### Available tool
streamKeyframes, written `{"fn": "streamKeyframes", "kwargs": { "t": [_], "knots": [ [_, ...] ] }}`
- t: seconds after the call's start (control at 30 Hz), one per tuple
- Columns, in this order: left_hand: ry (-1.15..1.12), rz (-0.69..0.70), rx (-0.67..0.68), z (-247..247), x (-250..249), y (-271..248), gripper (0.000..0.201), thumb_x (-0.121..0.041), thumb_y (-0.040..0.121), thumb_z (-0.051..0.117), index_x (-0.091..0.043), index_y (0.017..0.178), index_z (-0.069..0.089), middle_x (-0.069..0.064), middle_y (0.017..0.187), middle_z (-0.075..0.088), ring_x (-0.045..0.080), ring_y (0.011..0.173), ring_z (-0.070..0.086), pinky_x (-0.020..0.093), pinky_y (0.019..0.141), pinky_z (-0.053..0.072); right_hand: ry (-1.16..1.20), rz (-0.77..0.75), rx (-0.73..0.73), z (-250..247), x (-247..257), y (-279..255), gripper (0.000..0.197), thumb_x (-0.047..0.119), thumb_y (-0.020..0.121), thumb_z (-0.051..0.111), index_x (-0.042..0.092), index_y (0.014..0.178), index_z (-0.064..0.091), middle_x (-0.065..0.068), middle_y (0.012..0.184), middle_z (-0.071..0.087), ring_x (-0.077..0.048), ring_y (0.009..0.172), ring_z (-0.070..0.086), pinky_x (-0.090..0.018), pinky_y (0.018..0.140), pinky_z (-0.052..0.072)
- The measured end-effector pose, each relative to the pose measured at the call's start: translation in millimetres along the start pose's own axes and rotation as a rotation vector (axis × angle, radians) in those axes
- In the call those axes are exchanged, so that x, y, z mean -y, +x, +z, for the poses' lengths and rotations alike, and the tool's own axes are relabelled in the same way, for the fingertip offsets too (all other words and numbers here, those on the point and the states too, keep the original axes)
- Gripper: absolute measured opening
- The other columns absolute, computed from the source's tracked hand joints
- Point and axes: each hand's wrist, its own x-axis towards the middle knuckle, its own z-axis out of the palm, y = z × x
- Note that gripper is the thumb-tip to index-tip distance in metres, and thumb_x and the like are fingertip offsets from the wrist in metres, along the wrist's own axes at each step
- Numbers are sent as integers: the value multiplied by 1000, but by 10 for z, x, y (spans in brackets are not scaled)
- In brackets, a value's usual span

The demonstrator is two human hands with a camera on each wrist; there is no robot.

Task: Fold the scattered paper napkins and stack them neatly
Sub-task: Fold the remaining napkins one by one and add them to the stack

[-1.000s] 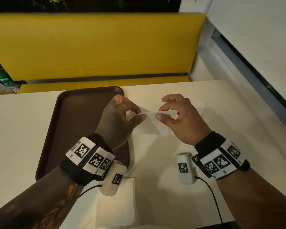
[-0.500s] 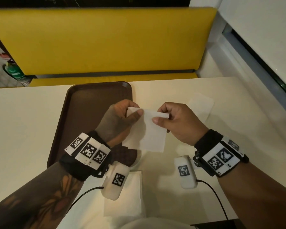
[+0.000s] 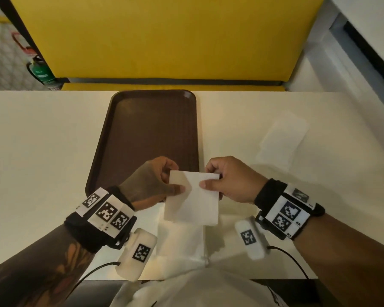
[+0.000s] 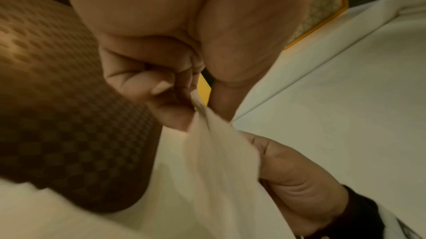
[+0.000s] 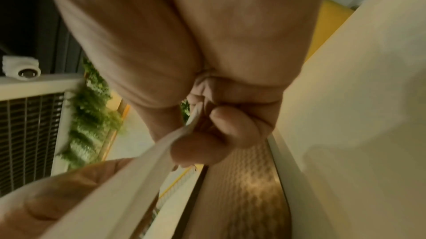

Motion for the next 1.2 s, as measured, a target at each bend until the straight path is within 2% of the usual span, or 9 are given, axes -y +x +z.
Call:
{"fn": "streamKeyframes", "kwargs": {
  "t": [0.07, 0.17, 0.37, 0.5, 0.6, 0.73, 0.9, 1.03, 1.2],
  "knots": [
    [32, -35, 48, 60, 172, -112, 45, -14, 75, 77, -20, 110, 48, 4, 98, 65, 23, 76, 69, 27, 58, 57, -72, 19, 64, 172, -63, 5, 18, 21, 85, 73, 9, 90, 60, -9, 88, 69, -27, 75, 68, -35, 62, 57],
    [174, -79, 34, 189, 386, -219, 50, -20, 76, 77, -20, 115, 45, 4, 99, 64, 20, 74, 68, 26, 59, 57, -232, 9, 77, 433, -166, 11, 24, 29, 81, 76, 13, 92, 62, -3, 91, 66, -20, 82, 63, -39, 77, 56],
    [429, -92, -87, 432, 559, -326, 60, -34, 72, 79, -23, 119, 45, -9, 89, 57, 13, 83, 63, 30, 76, 58, -404, 7, 27, 745, -304, -38, 25, 31, 81, 74, 17, 89, 54, 0, 87, 60, -21, 78, 60, -39, 75, 54],
    [721, 66, -221, 530, 488, -434, 69, -45, 69, 77, -28, 125, 41, -8, 120, 45, 13, 109, 46, 27, 90, 45, -611, -187, -63, 831, -296, -123, 34, 31, 82, 70, 21, 109, 52, 2, 108, 50, -18, 95, 53, -38, 79, 54],
    [801, 185, -146, 524, 389, -439, 52, -43, 79, 67, -33, 125, 46, -11, 130, 39, 12, 119, 37, 30, 102, 36, -697, -312, 17, 869, -247, -174, 29, 29, 88, 63, 19, 115, 59, -1, 113, 50, -19, 104, 49, -37, 83, 51],
    [843, 131, 48, 545, 273, -369, 30, -43, 89, 54, -33, 117, 55, -12, 127, 50, 11, 124, 40, 36, 109, 28, -586, -153, 191, 872, -245, -194, 25, 29, 95, 54, 15, 111, 66, -5, 116, 58, -24, 103, 57, -40, 89, 50],
    [788, 193, 52, 530, 11, -143, 22, -41, 92, 50, -32, 110, 58, -13, 113, 60, 8, 109, 52, 34, 102, 34, -376, -7, -49, 362, -351, -38, 19, 31, 94, 54, 13, 93, 61, -7, 90, 65, -25, 79, 61, -42, 76, 54],
    [565, 285, -22, 606, -330, 371, 20, -34, 91, 55, -20, 104, 62, -5, 101, 65, 8, 86, 57, 28, 84, 50, -646, 266, -314, -531, -696, 281, 29, 27, 93, 56, 8, 114, 54, -13, 113, 58, -30, 103, 56, -36, 84, 47],
    [441, 224, -26, 851, -625, 919, 23, -31, 91, 56, -17, 109, 60, 0, 105, 64, 11, 88, 55, 23, 75, 43, -761, 563, -302, -1110, -1143, 515, 52, 19, 85, 64, 7, 130, 43, -14, 133, 43, -32, 125, 43, -41, 100, 43]
  ]
}}
